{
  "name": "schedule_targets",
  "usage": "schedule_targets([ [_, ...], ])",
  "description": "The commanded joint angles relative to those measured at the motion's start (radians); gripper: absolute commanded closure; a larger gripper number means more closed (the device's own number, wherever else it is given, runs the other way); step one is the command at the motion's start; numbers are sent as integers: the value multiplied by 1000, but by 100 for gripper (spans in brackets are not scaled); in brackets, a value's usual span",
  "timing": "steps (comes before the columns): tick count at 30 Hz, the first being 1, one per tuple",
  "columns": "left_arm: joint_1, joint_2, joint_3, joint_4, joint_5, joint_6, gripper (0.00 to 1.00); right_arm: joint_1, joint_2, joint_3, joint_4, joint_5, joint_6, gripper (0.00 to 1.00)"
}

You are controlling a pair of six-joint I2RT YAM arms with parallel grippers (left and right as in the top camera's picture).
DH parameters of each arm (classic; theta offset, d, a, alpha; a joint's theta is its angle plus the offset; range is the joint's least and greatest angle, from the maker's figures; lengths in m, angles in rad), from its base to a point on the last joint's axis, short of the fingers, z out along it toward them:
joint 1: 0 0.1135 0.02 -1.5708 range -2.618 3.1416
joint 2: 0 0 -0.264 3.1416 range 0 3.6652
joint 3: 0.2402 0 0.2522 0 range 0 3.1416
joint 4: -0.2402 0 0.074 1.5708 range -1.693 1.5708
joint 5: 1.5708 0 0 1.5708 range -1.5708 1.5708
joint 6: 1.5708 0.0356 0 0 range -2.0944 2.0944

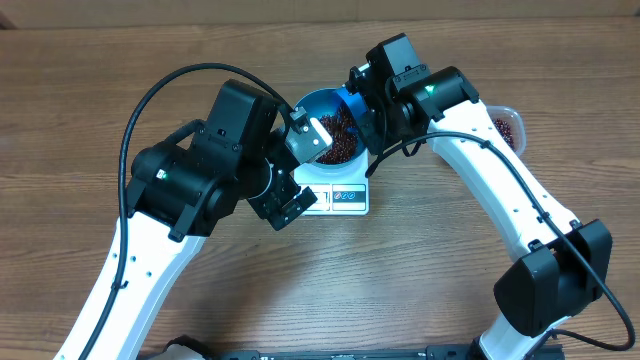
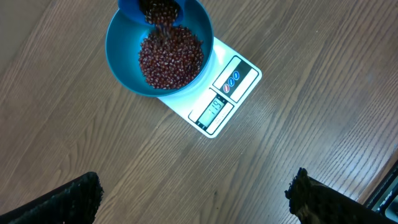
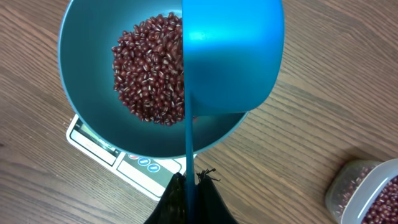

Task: Scoop item into bowl and weigh 150g on scale
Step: 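Tilt the blue cup with the right gripper to pour beans into the bowl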

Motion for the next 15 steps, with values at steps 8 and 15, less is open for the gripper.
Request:
schedule_targets([
  [8, 4, -7, 19, 0, -3, 0, 1, 45, -34, 35, 4, 70, -27, 96],
  [15, 4, -7, 19, 0, -3, 0, 0, 53, -34, 35, 4, 69, -27, 96],
])
